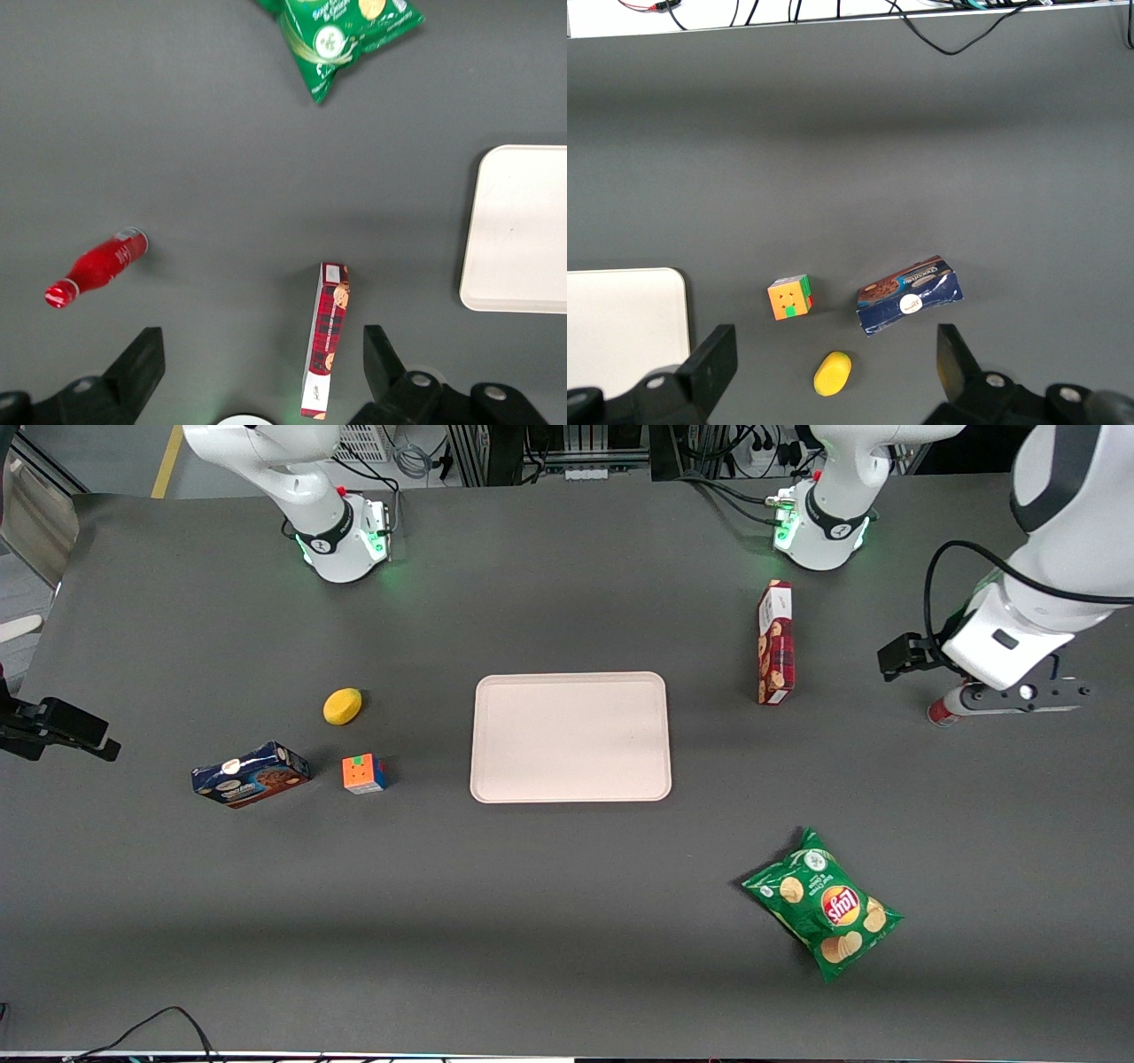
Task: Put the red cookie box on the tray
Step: 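Move the open left gripper over the upright red plaid shortbread box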
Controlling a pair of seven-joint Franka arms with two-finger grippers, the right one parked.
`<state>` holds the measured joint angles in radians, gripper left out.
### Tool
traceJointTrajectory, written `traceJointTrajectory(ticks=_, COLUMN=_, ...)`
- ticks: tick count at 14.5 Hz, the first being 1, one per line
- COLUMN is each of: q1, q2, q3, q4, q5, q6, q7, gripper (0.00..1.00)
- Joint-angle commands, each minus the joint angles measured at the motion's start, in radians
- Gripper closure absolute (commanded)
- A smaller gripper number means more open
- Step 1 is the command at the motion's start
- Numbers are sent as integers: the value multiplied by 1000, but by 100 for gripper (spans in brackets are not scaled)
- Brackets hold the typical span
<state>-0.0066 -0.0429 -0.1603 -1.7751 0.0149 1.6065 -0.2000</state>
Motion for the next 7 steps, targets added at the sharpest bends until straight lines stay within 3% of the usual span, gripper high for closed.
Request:
traceJointTrajectory(ticks=1, q1=-7, q2=-101, q3=-10, q4=-155, q5=-4, q6=75, q7=-36, gripper=0)
traceJointTrajectory(ticks=7, q1=-6, q2=-106, q3=-8, q4=-165, q5=-1, q6=63, q7=-26, gripper=0)
